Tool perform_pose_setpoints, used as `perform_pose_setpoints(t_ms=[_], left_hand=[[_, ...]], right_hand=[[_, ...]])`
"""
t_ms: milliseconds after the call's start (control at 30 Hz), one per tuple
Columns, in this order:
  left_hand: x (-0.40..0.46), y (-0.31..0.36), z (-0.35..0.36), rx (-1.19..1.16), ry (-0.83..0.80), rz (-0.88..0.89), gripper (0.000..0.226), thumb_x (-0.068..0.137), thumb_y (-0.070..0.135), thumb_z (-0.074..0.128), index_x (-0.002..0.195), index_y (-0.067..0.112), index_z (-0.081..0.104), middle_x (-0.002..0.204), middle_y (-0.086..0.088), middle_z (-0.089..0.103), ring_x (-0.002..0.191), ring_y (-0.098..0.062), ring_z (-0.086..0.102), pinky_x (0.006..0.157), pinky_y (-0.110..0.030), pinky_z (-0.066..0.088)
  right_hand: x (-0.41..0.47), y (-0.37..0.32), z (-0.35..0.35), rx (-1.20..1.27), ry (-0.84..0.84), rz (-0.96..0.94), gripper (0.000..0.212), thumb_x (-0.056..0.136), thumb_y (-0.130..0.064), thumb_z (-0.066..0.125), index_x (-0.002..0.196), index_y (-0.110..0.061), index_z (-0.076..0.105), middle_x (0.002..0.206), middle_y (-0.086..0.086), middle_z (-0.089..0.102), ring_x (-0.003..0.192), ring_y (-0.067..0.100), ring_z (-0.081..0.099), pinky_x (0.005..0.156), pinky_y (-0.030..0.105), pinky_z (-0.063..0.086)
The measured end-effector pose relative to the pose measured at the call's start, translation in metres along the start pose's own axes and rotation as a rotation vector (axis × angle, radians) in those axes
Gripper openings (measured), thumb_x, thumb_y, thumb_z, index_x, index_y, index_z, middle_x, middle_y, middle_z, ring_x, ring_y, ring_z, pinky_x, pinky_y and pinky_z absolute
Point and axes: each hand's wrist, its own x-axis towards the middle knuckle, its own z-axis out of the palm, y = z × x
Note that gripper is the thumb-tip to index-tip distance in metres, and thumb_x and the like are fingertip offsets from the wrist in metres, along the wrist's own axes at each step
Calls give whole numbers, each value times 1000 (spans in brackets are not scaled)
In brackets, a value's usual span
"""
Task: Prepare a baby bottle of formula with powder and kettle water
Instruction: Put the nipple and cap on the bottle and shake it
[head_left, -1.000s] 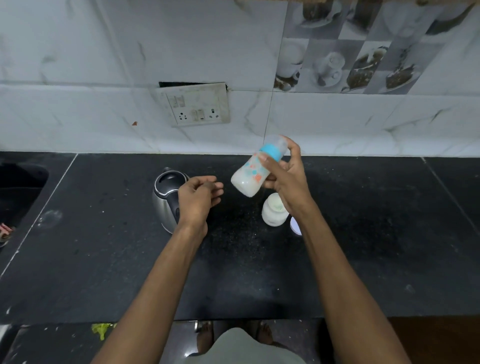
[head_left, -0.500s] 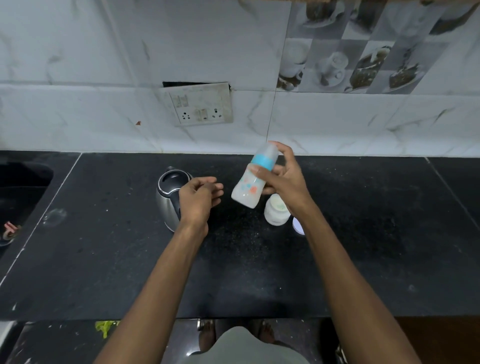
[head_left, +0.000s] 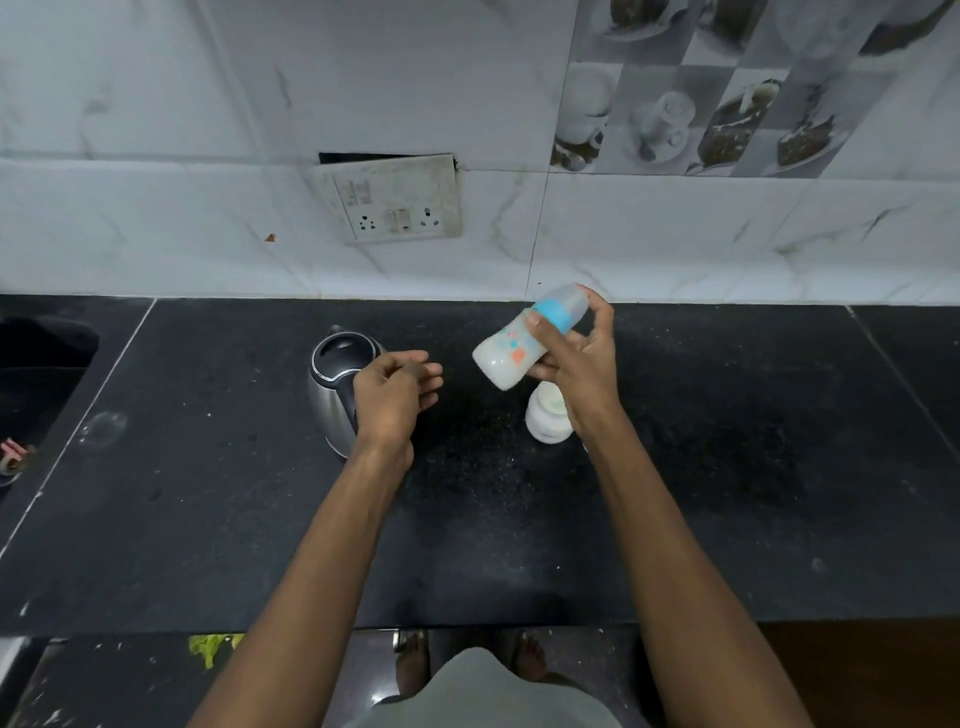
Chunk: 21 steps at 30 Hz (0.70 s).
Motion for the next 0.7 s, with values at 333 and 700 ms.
perform_pose_setpoints(t_ms=[333,700], left_hand=[[-1,3,-5,-34,25,-2,20,102,-1,51,114,0,67,89,-8,74,78,-17,70,74,-30,57],[5,-10,-11,-38,33,-32,19,102,2,56,115,1,69,96,-11,77,90,-23,73,84,-36,60]], right_hand=[[-1,23,5,-99,-106,62,65,89,-9,80,140,-24,42,120,17,70,107,31,74,70,38,64],[14,85,-2,-593,-176,-67,70,73,-28,93,128,-32,50,121,-6,67,112,18,68,97,48,58]])
